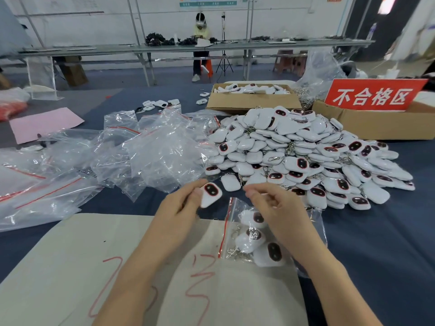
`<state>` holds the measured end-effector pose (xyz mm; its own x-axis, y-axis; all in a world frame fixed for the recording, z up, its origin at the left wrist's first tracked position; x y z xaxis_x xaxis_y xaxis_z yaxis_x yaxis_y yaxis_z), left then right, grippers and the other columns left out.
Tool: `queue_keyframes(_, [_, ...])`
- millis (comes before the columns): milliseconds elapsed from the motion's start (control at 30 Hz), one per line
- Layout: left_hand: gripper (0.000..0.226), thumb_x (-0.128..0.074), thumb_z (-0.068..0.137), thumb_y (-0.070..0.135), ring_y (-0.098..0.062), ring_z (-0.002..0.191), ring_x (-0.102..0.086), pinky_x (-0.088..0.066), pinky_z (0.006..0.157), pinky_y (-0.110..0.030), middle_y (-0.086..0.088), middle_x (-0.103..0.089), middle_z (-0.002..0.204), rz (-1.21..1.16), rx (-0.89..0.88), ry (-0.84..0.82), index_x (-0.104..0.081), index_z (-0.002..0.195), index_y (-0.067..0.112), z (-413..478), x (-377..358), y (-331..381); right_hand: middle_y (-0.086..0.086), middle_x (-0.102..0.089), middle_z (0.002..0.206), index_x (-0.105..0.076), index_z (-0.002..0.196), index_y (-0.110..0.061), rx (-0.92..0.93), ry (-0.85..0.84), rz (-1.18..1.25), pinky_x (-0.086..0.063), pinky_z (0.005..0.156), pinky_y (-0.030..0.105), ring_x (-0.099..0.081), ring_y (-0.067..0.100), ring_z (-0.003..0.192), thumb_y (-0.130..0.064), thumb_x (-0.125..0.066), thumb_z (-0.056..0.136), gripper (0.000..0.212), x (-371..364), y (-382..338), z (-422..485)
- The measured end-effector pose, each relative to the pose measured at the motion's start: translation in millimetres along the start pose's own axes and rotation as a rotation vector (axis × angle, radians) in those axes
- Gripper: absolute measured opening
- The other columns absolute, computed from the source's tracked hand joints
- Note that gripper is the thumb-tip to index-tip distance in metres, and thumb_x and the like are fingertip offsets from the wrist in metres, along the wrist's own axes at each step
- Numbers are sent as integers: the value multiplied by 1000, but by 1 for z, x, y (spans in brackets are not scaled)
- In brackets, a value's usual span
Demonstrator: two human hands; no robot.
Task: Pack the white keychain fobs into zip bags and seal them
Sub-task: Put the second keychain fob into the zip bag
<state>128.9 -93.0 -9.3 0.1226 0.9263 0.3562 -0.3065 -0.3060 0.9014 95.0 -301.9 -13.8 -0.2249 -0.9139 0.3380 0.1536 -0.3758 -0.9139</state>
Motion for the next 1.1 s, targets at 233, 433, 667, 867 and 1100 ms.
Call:
queue_keyframes(233, [18,-53,104,29,0,82,-62,-45,74,-16,23,-70,91,258,47,-171,-67,99,40,-5,-15,-16,-22,-67,110,-67,123,-36,3,-110,-382,-43,88,11,-57,-7,100,-38,-58,97,27,-13,11,0])
queue_keyframes(433, [24,-49,106,27,-7,92,-67,-51,83,-24,15,-74,96,214,26,-257,-71,109,37,-10,-36,-6,-18,-66,113,-61,130,-35,23,-163,-436,-42,104,34,-54,9,116,-36,-58,99,32,-23,15,3])
queue_keyframes(667, [7,-58,102,31,-29,74,-63,-54,76,-44,9,-72,84,29,73,-240,-64,104,33,-16,-53,-2,-17,-64,109,-61,122,-43,16,-160,-267,-44,102,34,-56,7,112,-25,-55,101,29,-21,12,2])
queue_keyframes(867, [31,-50,97,36,-13,69,-53,-44,66,-29,-4,-62,79,-19,22,-381,-67,94,10,-22,-69,17,-23,-69,89,-62,105,-50,-3,-106,-66,-48,79,12,-63,-3,85,-10,-62,96,41,-14,6,5])
queue_keyframes(1100, [29,-56,94,37,-31,81,-58,-52,78,-48,-29,-67,102,-261,117,-399,-69,114,22,-27,-78,17,-15,-71,80,-65,101,-44,-14,-34,3,-54,71,17,-63,-1,69,-6,-65,93,39,-9,6,8])
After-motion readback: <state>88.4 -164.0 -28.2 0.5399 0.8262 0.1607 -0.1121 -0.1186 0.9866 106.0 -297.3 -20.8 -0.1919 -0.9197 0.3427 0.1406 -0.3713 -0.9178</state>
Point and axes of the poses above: each hand's wrist, its own z-axis towards the middle knuckle, its own x-axis out of the back of the hand, y = z × x, the point moved 10 cm from there along z, towards the middle knuckle
